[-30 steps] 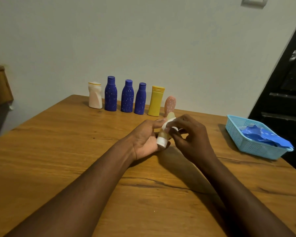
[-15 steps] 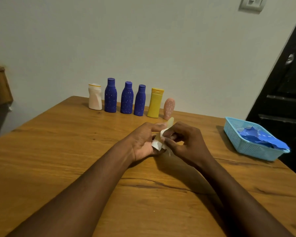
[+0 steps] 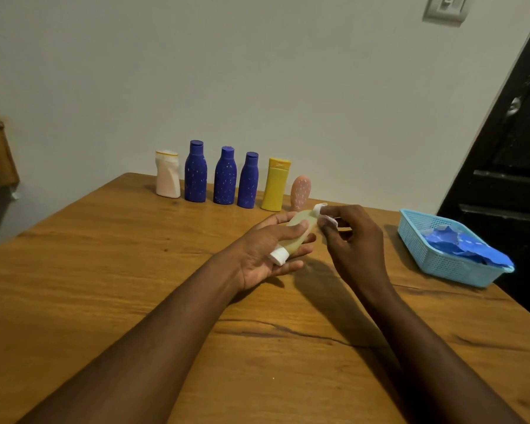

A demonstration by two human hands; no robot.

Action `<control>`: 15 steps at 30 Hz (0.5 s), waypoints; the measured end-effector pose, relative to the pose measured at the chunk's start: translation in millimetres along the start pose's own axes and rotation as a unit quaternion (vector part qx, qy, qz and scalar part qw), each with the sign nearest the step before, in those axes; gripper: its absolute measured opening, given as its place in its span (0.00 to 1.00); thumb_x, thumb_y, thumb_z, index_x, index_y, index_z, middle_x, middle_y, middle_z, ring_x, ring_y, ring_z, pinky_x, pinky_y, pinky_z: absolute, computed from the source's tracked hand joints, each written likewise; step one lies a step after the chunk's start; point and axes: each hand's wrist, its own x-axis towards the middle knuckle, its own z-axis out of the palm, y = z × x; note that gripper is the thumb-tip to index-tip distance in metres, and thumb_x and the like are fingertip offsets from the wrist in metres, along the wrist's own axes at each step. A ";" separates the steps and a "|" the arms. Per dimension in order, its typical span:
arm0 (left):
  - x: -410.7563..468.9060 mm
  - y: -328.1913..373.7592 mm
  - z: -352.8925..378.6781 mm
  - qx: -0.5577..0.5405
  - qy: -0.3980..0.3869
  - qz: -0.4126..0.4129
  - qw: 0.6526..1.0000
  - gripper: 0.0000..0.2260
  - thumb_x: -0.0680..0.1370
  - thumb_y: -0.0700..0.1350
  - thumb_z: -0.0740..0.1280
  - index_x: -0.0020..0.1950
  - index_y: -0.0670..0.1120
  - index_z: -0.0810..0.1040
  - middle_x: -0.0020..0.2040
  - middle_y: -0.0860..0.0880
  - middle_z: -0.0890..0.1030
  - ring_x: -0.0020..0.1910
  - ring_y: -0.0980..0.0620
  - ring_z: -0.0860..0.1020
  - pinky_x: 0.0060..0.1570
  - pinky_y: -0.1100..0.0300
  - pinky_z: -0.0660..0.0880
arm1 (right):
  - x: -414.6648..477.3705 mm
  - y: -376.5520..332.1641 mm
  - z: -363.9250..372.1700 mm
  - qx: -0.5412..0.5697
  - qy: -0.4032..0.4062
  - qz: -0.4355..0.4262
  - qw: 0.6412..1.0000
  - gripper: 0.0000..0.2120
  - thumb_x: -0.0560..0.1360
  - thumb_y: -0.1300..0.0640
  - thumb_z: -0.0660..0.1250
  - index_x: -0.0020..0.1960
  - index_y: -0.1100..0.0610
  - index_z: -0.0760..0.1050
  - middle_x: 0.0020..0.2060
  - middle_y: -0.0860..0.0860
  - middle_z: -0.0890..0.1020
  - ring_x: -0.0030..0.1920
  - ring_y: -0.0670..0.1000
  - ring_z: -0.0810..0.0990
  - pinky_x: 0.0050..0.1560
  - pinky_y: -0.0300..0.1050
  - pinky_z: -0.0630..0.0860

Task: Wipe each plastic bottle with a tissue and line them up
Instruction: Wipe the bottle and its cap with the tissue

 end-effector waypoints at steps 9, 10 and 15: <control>8.6 -0.5 -1.6 -0.042 0.095 0.031 0.994 0.12 0.85 0.45 0.63 0.67 0.51 0.80 0.60 0.43 0.85 0.53 0.45 0.83 0.44 0.52 0.81 | -16.7 -20.7 14.7 -0.013 -0.249 -0.118 0.961 0.11 0.73 0.62 0.72 0.53 0.52 0.84 0.50 0.48 0.81 0.49 0.45 0.79 0.48 0.46 0.81; 8.3 -0.9 -2.0 -0.040 0.099 0.027 0.994 0.13 0.86 0.45 0.62 0.68 0.50 0.80 0.60 0.43 0.85 0.52 0.45 0.83 0.44 0.52 0.80 | -18.6 -22.8 17.0 -0.024 -0.268 -0.132 0.954 0.11 0.73 0.61 0.72 0.54 0.52 0.84 0.51 0.48 0.80 0.49 0.45 0.79 0.48 0.47 0.81; 3.9 -0.5 -0.8 -0.052 0.060 0.003 0.997 0.11 0.84 0.44 0.62 0.64 0.52 0.81 0.61 0.43 0.84 0.50 0.46 0.82 0.48 0.51 0.79 | -12.5 -20.0 12.7 -0.043 -0.157 -0.099 0.982 0.11 0.74 0.63 0.72 0.55 0.53 0.82 0.53 0.48 0.79 0.50 0.46 0.78 0.46 0.43 0.80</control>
